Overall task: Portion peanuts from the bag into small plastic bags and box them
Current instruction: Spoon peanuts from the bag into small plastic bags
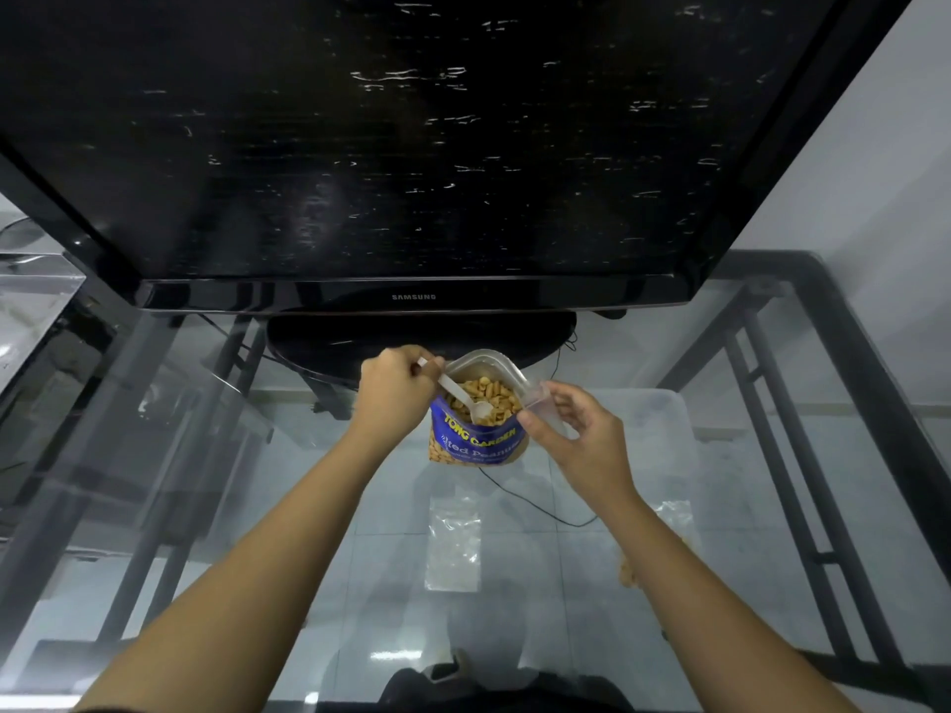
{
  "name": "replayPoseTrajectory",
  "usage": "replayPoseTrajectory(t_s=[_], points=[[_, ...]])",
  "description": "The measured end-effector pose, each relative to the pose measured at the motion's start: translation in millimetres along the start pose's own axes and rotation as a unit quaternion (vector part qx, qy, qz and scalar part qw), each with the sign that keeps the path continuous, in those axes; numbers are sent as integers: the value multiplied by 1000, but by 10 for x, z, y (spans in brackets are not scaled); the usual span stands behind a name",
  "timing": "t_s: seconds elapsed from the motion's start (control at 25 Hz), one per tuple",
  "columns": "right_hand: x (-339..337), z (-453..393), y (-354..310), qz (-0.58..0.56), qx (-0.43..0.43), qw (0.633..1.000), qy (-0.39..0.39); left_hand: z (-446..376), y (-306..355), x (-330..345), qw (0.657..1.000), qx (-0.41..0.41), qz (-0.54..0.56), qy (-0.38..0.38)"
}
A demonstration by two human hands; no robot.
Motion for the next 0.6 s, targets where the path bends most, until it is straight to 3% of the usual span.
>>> replayPoseTrajectory(t_s=[0.48,0.6], points=[[-21,13,-29,-85,10,996,-34,-49,-130,84,969,-94,228,19],[-46,13,-68,-57,6,998,-21,-86,-222,57,960,-110,258,20]])
Point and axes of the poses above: each hand's wrist, its own z-axis away from the middle knuckle, its own x-axis out of the palm, y = z × x, the point moved 4 cm from there along -z, towards the middle knuckle, and after that the axes turned 15 degrees about -y, right-handed, at the moved point
